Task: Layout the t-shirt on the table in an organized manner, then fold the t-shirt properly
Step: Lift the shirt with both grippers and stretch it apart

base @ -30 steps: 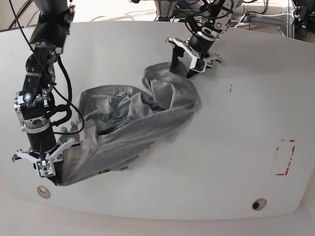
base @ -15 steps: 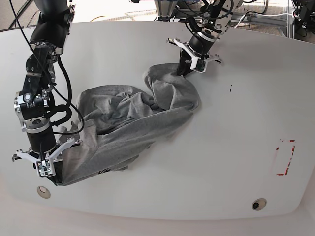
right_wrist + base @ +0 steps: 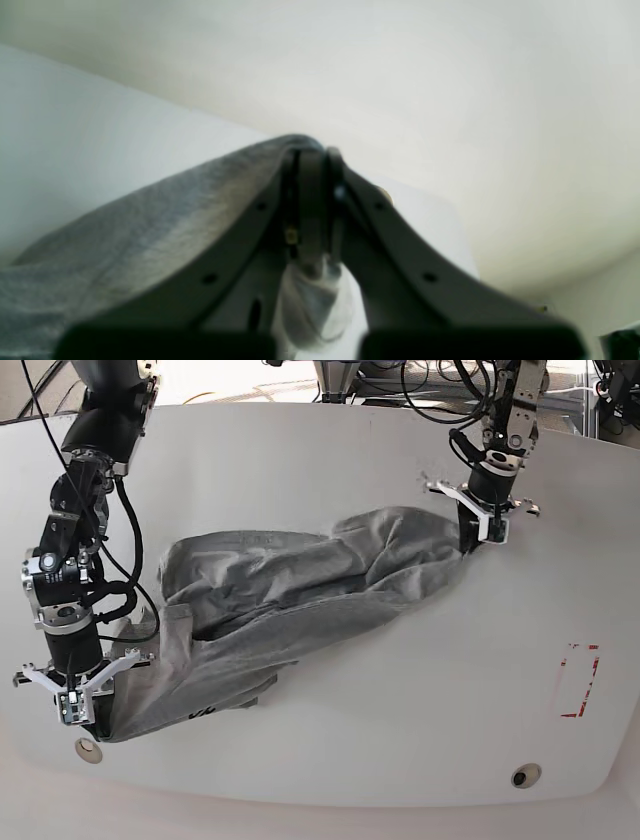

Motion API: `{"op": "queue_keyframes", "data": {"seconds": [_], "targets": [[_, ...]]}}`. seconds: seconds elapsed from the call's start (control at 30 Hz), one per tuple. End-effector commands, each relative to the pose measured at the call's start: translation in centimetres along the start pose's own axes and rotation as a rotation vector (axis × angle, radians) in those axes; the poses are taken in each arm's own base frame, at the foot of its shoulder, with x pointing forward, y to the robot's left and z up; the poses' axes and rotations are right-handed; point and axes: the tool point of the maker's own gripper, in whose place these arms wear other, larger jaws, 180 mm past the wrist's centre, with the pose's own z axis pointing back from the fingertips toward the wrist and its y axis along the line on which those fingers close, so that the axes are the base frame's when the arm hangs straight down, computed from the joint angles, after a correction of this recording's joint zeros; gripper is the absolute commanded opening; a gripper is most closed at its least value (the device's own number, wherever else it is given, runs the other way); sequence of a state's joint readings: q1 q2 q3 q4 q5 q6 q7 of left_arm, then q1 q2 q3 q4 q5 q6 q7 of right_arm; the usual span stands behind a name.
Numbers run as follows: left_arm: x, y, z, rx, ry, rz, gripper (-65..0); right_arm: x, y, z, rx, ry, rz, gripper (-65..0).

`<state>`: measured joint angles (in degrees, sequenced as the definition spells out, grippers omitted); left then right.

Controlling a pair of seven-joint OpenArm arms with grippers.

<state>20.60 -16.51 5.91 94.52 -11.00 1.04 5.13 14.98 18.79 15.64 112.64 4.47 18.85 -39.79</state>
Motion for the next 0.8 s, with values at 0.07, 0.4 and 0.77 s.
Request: {"op": "queue_keyframes", "data": {"seconds": [0.07, 0.4, 0.77], "targets": [[7.1, 2.9, -0.3, 0.038, -0.180, -0.072, -64.4, 2.7, -2.2, -0.2, -0.053, -0.084, -0.004, -65.0], [18.6, 7.1, -0.2, 0.141, -0.358, -0.144, -64.2, 5.0, -3.2, -1.0, -0.076, -0.126, -0.017, -65.0], [29.3, 8.8, -0.1, 0.184, -0.498, -0.173, -64.0, 7.4, -5.7, -3.8, -0.105, -0.118, -0.079, -65.0]]}}
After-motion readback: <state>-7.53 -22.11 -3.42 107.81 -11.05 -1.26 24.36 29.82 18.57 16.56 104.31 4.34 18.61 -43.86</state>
